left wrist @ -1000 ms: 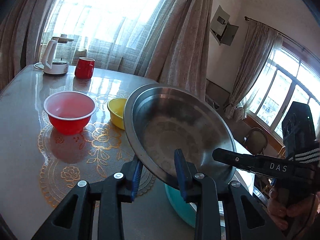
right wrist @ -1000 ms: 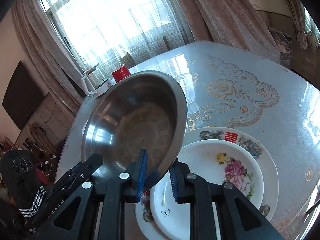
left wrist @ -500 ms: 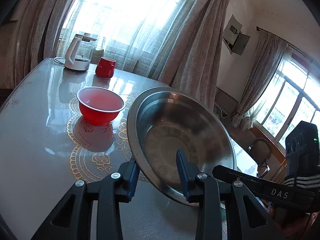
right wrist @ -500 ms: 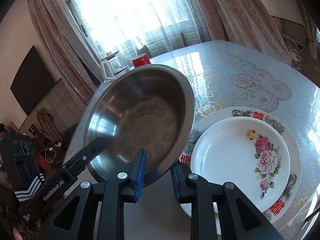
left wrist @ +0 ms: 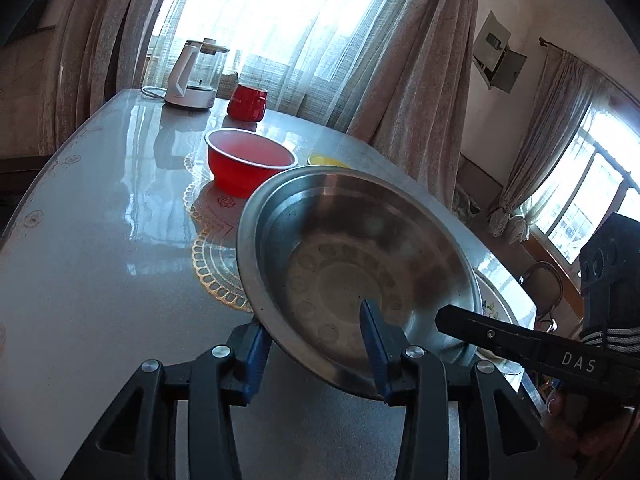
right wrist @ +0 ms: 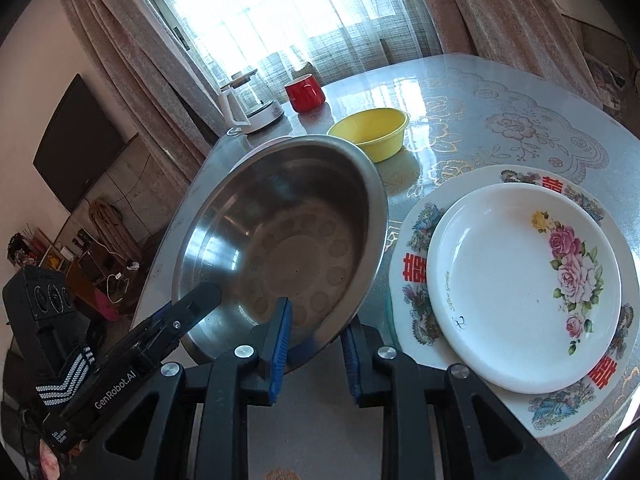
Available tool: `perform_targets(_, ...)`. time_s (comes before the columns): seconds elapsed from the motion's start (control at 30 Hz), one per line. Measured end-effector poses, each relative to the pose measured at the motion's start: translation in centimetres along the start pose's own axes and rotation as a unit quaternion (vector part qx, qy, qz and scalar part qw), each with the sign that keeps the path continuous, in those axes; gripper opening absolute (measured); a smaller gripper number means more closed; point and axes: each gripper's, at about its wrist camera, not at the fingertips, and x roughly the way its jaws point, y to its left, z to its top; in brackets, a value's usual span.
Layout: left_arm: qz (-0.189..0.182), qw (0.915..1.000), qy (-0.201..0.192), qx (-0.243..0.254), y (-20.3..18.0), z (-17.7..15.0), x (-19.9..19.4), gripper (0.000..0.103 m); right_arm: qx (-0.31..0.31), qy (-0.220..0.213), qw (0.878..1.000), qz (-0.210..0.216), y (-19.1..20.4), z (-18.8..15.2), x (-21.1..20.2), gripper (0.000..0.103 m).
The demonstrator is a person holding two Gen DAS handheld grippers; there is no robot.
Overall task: Organize plates and bowls
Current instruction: 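Lift the steel bowl with the left tool and carry it beside the plate stack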
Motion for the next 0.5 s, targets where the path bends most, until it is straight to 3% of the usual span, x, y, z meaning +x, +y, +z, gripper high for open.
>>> perform_targets(0.17, -0.006, 0.9995, 0.019, -0.025, 0.8, -0.4, 0.6, 0.043, 0.009, 0.016, 1.000, 0.000, 0.0, -0.3, 1.1, 0.024)
perform_targets(0.5, -0.005, 0.9998, 0.012, -0.015, 0.5, -0.4, 0.4, 0.044, 0.025, 0.027, 0.999, 0.014, -0.7, -0.7, 1.8, 0.029)
